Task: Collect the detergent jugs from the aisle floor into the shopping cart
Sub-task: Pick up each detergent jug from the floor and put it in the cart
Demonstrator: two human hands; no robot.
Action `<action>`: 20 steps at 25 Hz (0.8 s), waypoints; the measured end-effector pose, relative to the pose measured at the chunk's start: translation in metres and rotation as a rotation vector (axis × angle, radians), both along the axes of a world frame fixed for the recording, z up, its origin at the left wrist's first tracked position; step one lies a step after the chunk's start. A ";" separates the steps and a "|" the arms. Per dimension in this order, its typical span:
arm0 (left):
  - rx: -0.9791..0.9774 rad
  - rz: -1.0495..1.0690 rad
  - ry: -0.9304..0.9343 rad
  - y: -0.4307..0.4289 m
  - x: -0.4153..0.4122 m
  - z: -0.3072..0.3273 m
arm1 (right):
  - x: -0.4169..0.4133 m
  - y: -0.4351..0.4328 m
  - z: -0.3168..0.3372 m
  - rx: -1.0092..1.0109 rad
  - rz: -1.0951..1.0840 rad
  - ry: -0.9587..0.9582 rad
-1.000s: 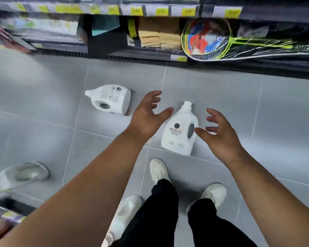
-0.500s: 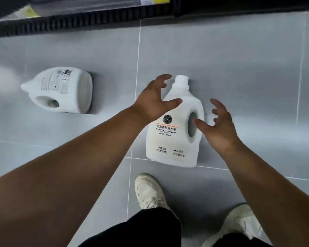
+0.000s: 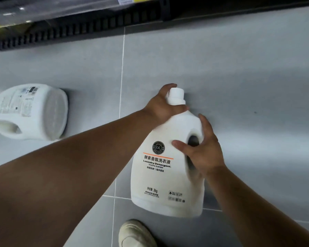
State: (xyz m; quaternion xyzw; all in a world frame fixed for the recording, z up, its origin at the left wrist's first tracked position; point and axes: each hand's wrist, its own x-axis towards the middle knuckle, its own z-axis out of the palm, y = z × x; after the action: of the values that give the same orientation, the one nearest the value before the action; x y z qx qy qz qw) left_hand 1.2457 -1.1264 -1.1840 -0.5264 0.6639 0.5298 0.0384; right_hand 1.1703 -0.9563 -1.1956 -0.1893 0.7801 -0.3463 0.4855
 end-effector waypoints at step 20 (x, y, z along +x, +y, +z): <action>-0.111 -0.009 0.031 0.006 -0.008 0.044 | 0.001 0.004 0.038 -0.070 -0.003 -0.021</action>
State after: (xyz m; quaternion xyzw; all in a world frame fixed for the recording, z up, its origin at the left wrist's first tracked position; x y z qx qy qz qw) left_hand 1.2374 -1.1202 -1.1404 -0.5163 0.6951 0.5002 0.0012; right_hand 1.1714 -0.9518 -1.1575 -0.2014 0.7625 -0.3762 0.4864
